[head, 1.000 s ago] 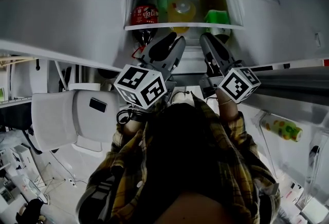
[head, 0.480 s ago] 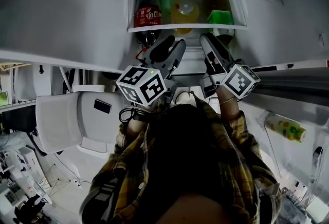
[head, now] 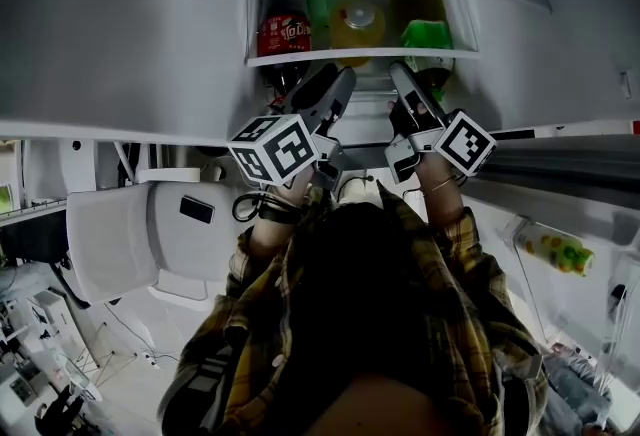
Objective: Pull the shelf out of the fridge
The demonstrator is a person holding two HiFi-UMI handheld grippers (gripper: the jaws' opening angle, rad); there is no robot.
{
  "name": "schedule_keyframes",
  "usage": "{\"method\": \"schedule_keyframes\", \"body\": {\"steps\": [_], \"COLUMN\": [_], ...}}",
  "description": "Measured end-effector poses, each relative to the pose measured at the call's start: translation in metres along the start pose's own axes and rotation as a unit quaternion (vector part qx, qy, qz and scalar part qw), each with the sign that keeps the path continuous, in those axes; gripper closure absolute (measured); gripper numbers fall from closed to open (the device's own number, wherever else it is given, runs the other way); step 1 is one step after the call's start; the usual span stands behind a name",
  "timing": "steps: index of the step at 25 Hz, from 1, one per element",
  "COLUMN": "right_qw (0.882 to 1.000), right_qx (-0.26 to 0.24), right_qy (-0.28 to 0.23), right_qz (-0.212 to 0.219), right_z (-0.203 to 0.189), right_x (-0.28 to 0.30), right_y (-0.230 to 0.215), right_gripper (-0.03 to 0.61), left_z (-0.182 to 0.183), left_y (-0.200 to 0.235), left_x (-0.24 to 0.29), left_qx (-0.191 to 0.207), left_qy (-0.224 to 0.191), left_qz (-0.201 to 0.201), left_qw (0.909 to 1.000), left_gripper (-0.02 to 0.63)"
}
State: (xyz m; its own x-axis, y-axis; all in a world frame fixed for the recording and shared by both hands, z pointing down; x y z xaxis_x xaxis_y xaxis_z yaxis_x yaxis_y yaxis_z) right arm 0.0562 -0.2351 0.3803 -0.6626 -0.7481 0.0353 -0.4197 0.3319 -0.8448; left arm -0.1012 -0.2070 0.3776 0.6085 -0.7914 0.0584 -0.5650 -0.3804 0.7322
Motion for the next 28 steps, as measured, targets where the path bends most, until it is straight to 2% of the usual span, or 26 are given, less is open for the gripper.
{"method": "schedule_keyframes", "body": {"steps": [14,21,28], "right_qw": [0.999,1.000,0.999], "right_qx": [0.047,0.027,0.037], "right_qy": [-0.001,-0.001,-0.012], "right_qz": [-0.001,0.006,-0.002], "right_z": [0.002,0.017,0.028], "right_x": [0.024,0.035,0.056], "right_y": [-0.016,-0.014,-0.018], "right_gripper": [0.442,0.443,0.443], "left_z": [0.004,0.014,0.031], "left_y": [0.013,0.018,0.029], "left_x": [0.017,0.035,0.047], "left_qx": [-0.044,-0.062,-0.090], "left_qy": [-0.013,-0.029,-0.059], "left_qz": [0.015,0.017,0.040], "left_qw": [0.9988,0.9975,0.9933], "left_gripper": [0.471,0.471,0.472]}}
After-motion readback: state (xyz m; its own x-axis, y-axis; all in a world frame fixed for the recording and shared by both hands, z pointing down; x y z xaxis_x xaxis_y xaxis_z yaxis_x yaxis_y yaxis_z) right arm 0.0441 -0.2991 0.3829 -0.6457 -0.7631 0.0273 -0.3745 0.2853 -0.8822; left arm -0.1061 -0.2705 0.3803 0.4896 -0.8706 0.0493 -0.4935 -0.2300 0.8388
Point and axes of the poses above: the fingertips, and each gripper's own axes: x forward along the fingers, y to its left, z out of its top, the point moved 5 cm from there along -x, backward along the fingers, and after that the axes turned 3 degrees about -z, right-handed, at the moved point
